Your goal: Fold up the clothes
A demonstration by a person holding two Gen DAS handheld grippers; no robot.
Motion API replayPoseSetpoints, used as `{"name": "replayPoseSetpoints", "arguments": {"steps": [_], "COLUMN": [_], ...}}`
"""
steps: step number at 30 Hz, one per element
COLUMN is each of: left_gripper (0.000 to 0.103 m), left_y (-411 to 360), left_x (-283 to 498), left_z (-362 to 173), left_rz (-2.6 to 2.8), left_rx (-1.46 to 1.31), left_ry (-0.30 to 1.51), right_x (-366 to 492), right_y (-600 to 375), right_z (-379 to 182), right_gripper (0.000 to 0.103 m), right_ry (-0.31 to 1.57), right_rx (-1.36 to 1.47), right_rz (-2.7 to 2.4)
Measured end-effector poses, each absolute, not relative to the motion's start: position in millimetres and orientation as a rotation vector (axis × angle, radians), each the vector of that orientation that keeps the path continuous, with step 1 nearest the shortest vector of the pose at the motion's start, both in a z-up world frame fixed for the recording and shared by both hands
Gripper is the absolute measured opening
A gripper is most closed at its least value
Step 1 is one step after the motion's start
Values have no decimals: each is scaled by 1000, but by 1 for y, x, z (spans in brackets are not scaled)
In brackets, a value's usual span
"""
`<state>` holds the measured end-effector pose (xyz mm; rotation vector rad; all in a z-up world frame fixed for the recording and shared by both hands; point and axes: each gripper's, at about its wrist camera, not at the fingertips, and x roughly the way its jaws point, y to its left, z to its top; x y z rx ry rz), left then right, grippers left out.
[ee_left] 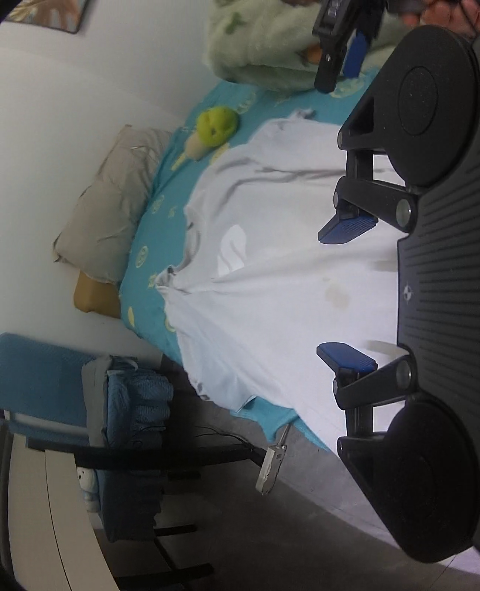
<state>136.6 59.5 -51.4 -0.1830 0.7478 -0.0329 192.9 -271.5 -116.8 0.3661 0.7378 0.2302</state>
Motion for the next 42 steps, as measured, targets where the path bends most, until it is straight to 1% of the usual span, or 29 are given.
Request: {"name": "replayPoseSetpoints", "arguments": {"steps": [3,5,10,11,12,13,14,15,19,21,23,25,28,29,30,31,32,33,34,37,42], "left_gripper": [62,62,62,62,62,62,62,62,61,61,61,61,61,61,61,61,61,61,61,62,62], "left_y": [66,72,70,69,69,68,68,67,66,66,66,66,66,66,66,66,66,66,66,65,63], "left_x": [144,143,147,147,148,149,150,150,153,150,147,144,139,137,135,134,132,130,129,131,148], "left_z": [-68,-74,-85,-87,-90,-92,-94,-96,-105,-102,-99,-95,-90,-89,-87,-85,-84,-82,-80,-78,-90], "left_rz": [-31,-36,-47,-49,-52,-54,-56,-58,-67,-68,-68,-69,-69,-69,-69,-69,-70,-70,-70,-69,-77], "left_rx": [-176,-182,-166,-163,-160,-157,-154,-150,-138,-148,-159,-171,-188,-193,-199,-205,-210,-216,-222,-242,-276], "left_ry": [774,763,754,752,750,748,747,745,737,729,721,712,699,695,691,687,682,678,674,660,662], "right_x": [175,159,134,131,129,128,128,129,132,131,129,126,121,120,118,117,119,120,124,155,233], "right_y": [-248,-237,-221,-215,-209,-204,-204,-206,-241,-263,-285,-306,-330,-337,-344,-351,-358,-365,-370,-375,-366], "right_z": [-112,-109,-114,-119,-124,-130,-134,-138,-121,-110,-111,-110,-92,-85,-79,-72,-69,-66,-64,-75,-122], "right_gripper": [79,72,71,66,53,42,18,8,7,6,7,7,11,15,35,52,86,94,91,91,91], "right_ry": [796,838,1036,1080,1116,1144,1171,1196,1242,1247,1292,1332,1280,1242,1203,1162,1112,1062,1016,949,858], "right_rx": [230,167,114,64,-3,-71,-124,-164,-129,-119,-113,-58,112,157,202,249,308,366,423,601,763], "right_rz": [301,334,382,379,364,347,330,312,242,190,141,113,114,121,128,137,154,171,184,168,33]}}
